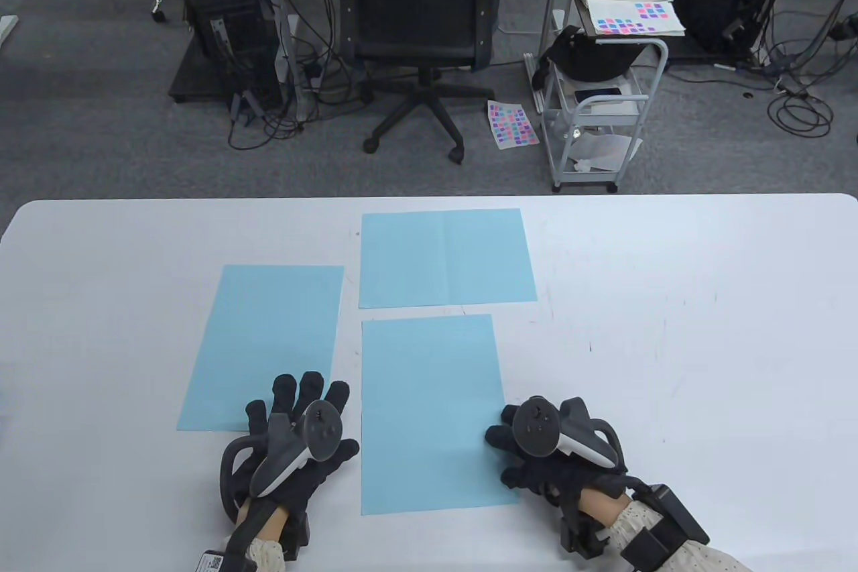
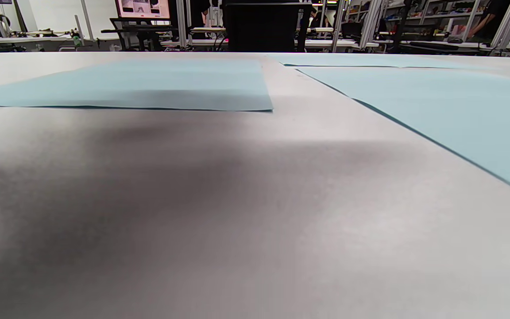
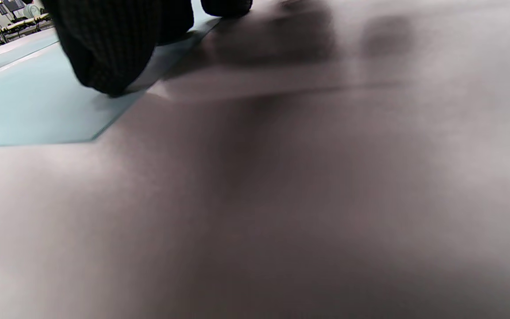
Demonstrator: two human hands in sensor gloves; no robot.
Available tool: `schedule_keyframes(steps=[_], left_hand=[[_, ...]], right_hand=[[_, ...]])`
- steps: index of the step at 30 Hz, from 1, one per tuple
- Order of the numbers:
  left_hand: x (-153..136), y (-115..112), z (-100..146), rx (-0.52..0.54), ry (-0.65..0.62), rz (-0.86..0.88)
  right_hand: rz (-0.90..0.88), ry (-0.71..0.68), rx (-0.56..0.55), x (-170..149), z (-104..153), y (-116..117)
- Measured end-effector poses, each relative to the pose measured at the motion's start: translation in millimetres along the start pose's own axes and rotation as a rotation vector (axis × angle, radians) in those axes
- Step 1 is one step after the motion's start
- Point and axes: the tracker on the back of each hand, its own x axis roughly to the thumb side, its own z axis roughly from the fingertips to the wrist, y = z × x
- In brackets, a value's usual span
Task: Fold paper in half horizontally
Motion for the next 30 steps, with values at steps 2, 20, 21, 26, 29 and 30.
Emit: schedule_keyframes(steps=[2, 20, 21, 26, 29, 30], left_hand=[[0.7, -1.2, -0.4, -0.006, 0.001, 0.000], [34.0, 57.5, -60.4, 0.000, 0.002, 0.033], [38.2, 59.8, -69.0, -0.016, 0.000, 0.038], [47.4, 59.8, -105.1, -0.098, 0.022, 0.042], [49.7, 54.3, -126.8, -0.149, 0.063, 0.009], [50.3, 52.1, -132.0, -0.164, 0.072, -0.002]], right_hand=[[0.005, 0.012, 0.020, -0.8, -0.5, 0.2], [-0.001, 0.030, 0.049, -1.8, -1.0, 2.0], [-0.004, 0.032, 0.054, -2.2, -1.6, 2.4], [-0.018, 0.033, 0.066, -3.6, -2.4, 2.5], [-0.017, 0.032, 0.066, -3.7, -2.5, 2.4], [-0.018, 0.032, 0.067, -3.7, -2.5, 2.4]])
